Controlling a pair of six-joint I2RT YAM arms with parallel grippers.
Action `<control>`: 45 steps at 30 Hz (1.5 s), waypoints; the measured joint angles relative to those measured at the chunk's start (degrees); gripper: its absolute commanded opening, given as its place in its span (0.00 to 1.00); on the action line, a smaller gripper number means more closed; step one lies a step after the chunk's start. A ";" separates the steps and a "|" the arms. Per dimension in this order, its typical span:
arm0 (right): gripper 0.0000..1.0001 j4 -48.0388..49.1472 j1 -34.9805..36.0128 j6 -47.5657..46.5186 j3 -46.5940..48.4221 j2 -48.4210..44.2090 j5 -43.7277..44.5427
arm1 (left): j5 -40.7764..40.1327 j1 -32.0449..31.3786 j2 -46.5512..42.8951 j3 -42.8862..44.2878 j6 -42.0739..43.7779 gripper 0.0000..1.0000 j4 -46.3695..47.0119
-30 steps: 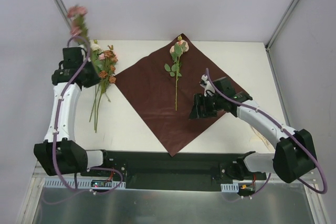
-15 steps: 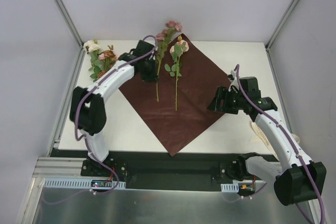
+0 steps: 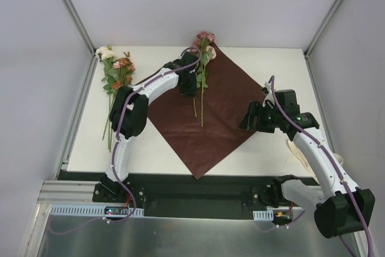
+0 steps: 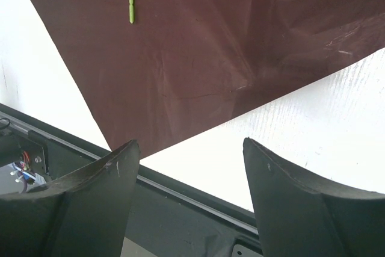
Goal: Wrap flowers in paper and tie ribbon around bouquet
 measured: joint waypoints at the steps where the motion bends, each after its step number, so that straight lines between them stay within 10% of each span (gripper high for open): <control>1: 0.72 0.00 0.00 -0.02 0.00 0.04 0.00 | -0.07 0.00 0.33 0.00 -0.26 0.00 0.00; 31: 0.73 0.07 0.00 -0.20 0.00 0.76 -0.63 | -0.31 -2.62 0.87 -6.25 -1.33 0.00 0.46; 39: 0.73 0.09 0.00 -0.20 -0.07 0.55 -0.87 | -0.09 -2.62 -1.40 -8.09 -0.94 0.57 0.15; 45: 0.74 1.07 0.57 -0.20 -0.33 0.61 -2.16 | 0.68 0.85 -18.08 -18.69 3.89 0.63 -0.37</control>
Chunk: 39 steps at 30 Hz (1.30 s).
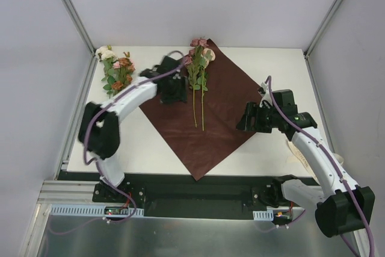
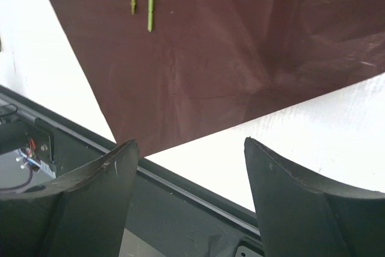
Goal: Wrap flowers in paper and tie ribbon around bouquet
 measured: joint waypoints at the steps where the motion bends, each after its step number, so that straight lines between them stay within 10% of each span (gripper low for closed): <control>1: 0.74 0.13 0.90 0.00 0.00 0.04 -0.13 | 0.76 1.84 -3.69 -2.05 1.14 0.63 -0.44; 7: 0.74 2.12 6.73 0.00 0.00 1.97 -1.38 | -3.93 26.53 -19.56 -9.86 13.49 0.59 -4.68; 17: 0.74 4.28 8.66 -0.09 0.00 3.93 -3.45 | -7.13 43.23 -1.07 -6.45 24.20 0.48 -10.14; 32: 0.74 4.39 8.66 -0.68 -0.13 2.78 -3.08 | -1.31 46.45 13.55 11.91 26.51 0.36 -9.33; 39: 0.74 4.37 8.66 -0.70 -0.13 2.78 -2.89 | -0.52 46.45 17.66 12.39 26.60 0.09 -9.42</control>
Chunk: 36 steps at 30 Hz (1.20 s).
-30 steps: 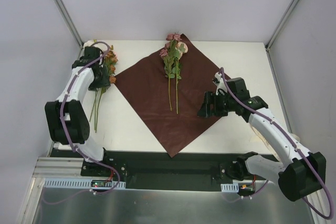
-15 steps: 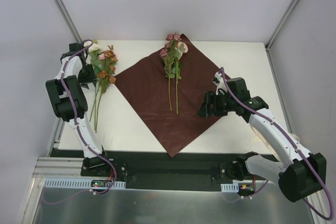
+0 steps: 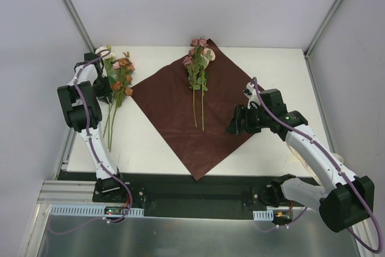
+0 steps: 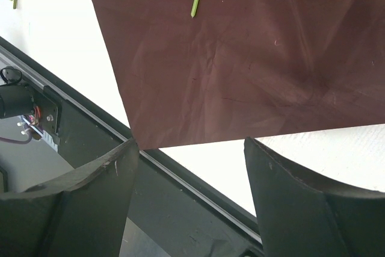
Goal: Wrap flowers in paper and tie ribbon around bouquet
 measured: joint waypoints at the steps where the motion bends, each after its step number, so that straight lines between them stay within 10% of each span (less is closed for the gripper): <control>1: 0.74 0.00 0.00 0.00 0.00 0.00 0.07 | 0.02 0.00 0.17 0.00 0.00 0.05 -0.02; 8: 0.74 -0.02 0.00 0.00 0.02 0.00 0.35 | -7.67 -0.28 -3.76 -0.44 -0.61 0.00 -0.85; 14: 0.74 -0.02 0.00 0.07 0.02 0.07 0.35 | -16.68 -1.07 -25.79 -2.19 -2.45 0.00 -2.89; 20: 0.74 -0.61 -0.13 0.07 0.04 0.09 1.90 | -0.22 -9.99 -40.96 -0.83 -9.73 0.00 -2.62; 27: 0.74 -4.83 -4.48 0.33 0.04 -2.89 9.99 | 16.17 -34.60 -18.78 10.21 -22.21 0.00 6.21; 36: 0.74 -7.85 -8.22 0.48 0.04 -9.90 13.07 | 14.67 -50.05 11.13 29.05 -34.36 0.00 6.40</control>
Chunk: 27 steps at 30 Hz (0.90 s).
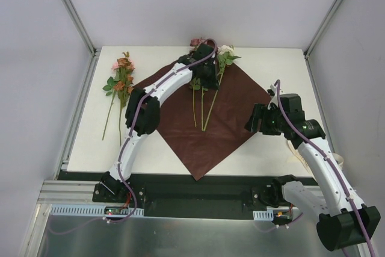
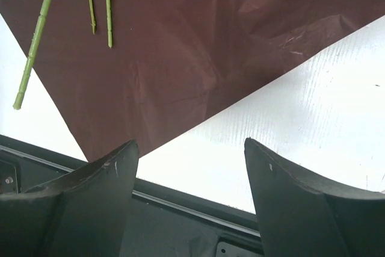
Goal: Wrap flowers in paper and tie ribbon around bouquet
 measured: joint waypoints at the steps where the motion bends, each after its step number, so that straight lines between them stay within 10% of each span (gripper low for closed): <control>1: 0.74 -0.26 0.00 0.00 0.00 -0.11 0.00 | -1.18 -0.98 0.63 0.63 -0.79 0.00 0.09; 15: 0.74 -1.07 -0.07 -0.04 0.00 -0.02 -0.07 | -29.40 -6.56 0.72 0.85 -2.99 0.00 4.28; 27: 0.75 -1.05 -0.07 -0.22 0.00 0.07 -1.03 | -33.83 -7.85 2.84 -2.71 3.02 0.00 7.45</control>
